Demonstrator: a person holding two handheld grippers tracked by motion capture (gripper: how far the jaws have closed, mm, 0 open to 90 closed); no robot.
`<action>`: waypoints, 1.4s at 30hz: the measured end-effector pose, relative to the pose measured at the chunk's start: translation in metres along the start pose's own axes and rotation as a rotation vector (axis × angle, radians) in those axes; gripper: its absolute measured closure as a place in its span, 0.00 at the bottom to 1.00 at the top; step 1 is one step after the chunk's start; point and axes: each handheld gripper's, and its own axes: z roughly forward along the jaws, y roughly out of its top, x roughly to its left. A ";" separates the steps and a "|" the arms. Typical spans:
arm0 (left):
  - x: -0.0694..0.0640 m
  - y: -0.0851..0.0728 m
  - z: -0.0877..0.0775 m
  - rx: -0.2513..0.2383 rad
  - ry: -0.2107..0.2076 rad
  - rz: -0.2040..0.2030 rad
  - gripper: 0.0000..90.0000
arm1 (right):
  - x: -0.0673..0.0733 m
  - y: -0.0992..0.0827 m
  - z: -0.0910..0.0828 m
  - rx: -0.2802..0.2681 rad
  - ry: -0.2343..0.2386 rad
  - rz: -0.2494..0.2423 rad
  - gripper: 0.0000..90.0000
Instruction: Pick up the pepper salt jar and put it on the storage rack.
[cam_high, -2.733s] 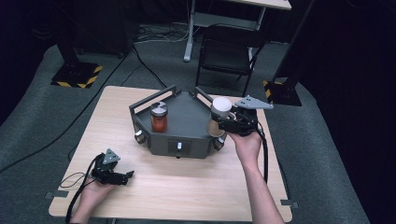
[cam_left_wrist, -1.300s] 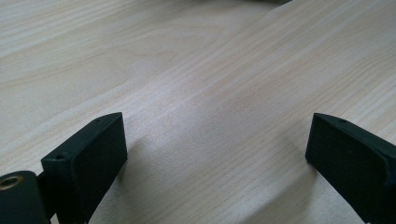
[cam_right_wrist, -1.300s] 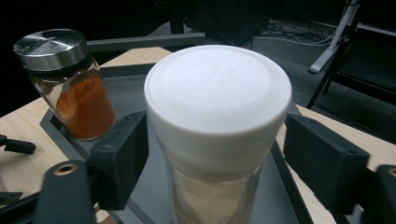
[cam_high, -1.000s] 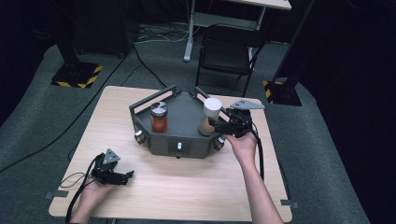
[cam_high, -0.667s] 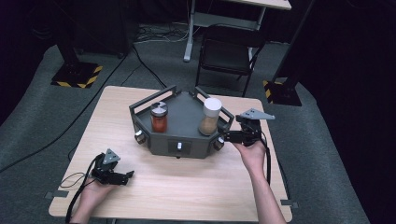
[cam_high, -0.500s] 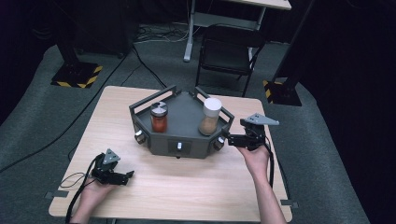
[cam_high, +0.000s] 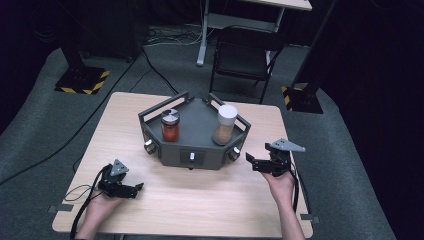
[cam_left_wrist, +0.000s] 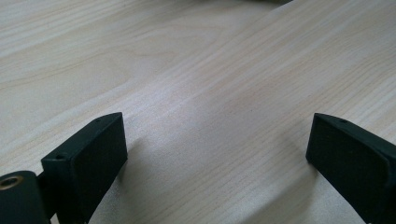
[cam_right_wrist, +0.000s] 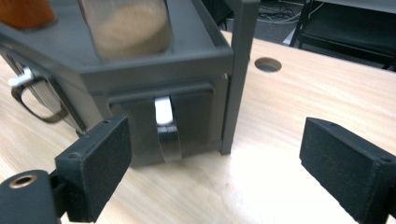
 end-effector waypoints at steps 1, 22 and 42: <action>0.000 0.000 0.000 0.000 0.000 0.000 0.06 | 0.000 -0.003 -0.001 0.004 -0.001 0.000 0.10; 0.000 0.000 0.000 0.000 0.001 0.000 0.06 | -0.011 -0.068 -0.002 0.070 -0.010 0.079 0.11; 0.000 0.000 0.000 0.000 0.002 0.000 0.06 | -0.016 -0.093 0.000 0.186 -0.024 0.107 0.11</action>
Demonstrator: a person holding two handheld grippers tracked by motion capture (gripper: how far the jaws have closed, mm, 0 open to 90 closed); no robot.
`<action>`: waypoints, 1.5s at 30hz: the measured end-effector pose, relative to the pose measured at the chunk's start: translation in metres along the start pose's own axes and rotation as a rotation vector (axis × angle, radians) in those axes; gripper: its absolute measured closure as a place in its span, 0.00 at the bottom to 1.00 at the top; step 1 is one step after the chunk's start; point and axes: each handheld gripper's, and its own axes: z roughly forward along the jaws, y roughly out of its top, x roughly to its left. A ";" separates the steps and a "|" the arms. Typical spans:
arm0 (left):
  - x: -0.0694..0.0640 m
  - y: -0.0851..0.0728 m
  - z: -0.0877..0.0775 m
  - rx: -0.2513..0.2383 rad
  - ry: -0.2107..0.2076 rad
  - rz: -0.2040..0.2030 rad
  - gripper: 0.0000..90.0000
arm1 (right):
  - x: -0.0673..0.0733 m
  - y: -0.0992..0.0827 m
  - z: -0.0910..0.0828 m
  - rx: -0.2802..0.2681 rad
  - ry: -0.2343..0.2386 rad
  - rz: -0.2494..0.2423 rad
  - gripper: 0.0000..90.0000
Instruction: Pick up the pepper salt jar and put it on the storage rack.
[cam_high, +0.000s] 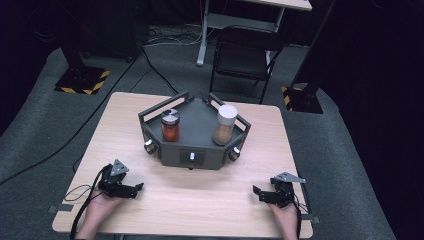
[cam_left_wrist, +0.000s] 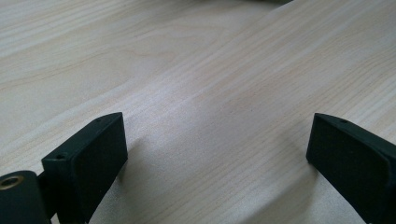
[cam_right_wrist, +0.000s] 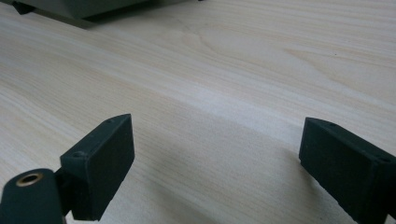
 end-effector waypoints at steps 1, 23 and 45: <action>0.000 0.000 0.000 0.000 0.000 0.000 0.06 | 0.001 0.000 0.000 0.005 -0.004 -0.004 0.11; -0.001 0.000 0.000 -0.001 0.003 -0.003 0.06 | 0.022 0.005 0.002 0.055 -0.067 -0.092 0.10; -0.003 0.000 0.000 -0.001 0.008 -0.009 0.05 | 0.022 0.007 0.004 0.064 -0.068 -0.090 0.07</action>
